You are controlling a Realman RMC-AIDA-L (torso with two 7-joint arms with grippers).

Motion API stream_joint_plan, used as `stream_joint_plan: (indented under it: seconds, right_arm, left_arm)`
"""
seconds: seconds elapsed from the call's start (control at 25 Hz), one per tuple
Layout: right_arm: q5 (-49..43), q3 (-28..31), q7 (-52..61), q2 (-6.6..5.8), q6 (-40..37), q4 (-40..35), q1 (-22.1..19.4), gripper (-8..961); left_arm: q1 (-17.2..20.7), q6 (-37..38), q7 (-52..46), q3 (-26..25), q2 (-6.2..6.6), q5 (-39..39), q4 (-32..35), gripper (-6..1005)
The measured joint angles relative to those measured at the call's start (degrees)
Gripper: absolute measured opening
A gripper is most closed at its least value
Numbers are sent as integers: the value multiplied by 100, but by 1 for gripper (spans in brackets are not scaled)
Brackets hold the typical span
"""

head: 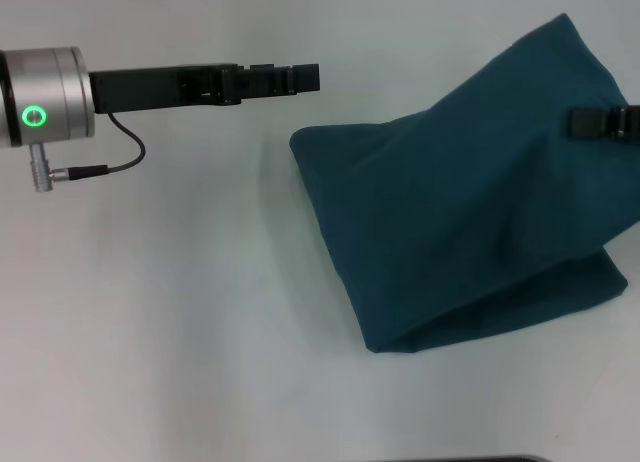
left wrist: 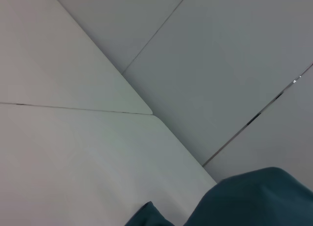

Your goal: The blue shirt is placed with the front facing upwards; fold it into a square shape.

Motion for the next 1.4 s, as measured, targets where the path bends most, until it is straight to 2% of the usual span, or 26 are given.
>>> stream_joint_plan:
  seconds: [0.2,0.44,1.4]
  right_arm:
    - [-55,4,6,-70,125,15,-199,77]
    - [-281,9,3,-89,370,23,-309,77]
    - [-1111,-41,5,-90,1210,190,-397,82]
  left_arm:
    - [-1,0,0,0,2,0,0,961]
    - [-9,1,-10,1,3,0,0,962]
    - [-9,17,-71,44,-24,2,0,961]
